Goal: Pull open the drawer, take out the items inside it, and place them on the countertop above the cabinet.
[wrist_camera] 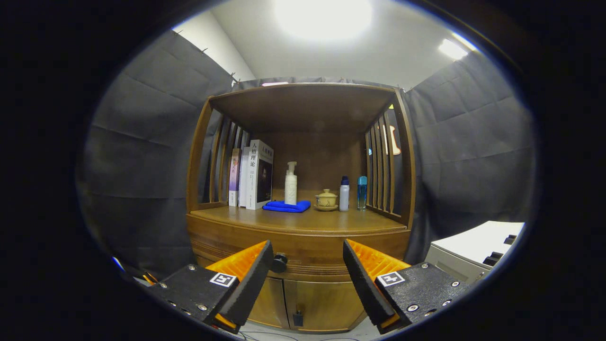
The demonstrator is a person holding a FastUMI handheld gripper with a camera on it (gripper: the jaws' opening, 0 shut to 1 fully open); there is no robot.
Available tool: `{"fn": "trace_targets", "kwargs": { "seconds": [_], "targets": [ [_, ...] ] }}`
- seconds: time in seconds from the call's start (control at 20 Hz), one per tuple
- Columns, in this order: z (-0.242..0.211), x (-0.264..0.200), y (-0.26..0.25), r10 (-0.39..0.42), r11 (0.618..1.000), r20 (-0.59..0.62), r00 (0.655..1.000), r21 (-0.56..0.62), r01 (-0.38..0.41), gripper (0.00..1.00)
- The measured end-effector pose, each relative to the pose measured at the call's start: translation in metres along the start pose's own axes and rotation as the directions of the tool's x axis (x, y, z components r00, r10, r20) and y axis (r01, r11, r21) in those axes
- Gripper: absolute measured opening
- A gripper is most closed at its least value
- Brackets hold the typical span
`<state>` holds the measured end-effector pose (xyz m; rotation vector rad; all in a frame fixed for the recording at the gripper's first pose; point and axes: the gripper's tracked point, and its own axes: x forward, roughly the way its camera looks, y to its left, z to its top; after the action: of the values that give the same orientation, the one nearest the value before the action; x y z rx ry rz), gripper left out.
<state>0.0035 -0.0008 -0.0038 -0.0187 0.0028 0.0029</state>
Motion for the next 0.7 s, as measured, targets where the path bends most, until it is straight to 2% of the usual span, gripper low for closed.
{"fn": "trace_targets", "kwargs": {
  "seconds": [0.45,0.7],
  "targets": [
    [-0.005,0.003,-0.002,-0.006,1.0,-0.01,1.0,-0.005,0.006,0.92],
    [-0.009,0.014,0.006,0.001,0.999,-0.021,1.0,0.054,0.0,0.92]
  ]
}}
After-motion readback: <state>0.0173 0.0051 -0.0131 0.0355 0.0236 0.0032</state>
